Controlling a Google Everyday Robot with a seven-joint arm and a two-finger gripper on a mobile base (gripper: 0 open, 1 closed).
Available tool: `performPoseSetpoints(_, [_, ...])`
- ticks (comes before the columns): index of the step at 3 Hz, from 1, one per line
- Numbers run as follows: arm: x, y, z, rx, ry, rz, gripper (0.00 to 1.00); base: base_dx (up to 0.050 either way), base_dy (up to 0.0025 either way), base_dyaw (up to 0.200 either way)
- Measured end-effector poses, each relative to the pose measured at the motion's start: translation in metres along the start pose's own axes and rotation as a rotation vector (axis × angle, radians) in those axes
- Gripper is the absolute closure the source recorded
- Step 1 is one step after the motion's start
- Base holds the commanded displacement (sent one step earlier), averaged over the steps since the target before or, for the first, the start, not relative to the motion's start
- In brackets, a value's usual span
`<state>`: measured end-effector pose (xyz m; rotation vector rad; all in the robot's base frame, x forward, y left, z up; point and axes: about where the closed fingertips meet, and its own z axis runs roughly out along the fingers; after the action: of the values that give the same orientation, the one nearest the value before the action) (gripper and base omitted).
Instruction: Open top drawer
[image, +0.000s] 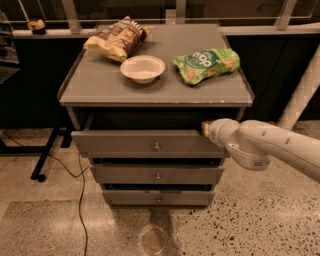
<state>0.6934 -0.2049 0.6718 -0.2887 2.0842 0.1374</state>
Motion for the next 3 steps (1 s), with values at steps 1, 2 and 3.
performPoseSetpoints(1, [0.002,0.005,-0.013,-0.005,0.029,0.031,1.00,0.000,0.00000,0.000])
performPoseSetpoints(2, [0.011,0.003,-0.025,0.000,0.059,0.059,1.00,0.000,0.00000,0.000])
performPoseSetpoints(3, [0.021,0.001,-0.044,0.003,0.092,0.103,1.00,0.000,0.00000,0.000])
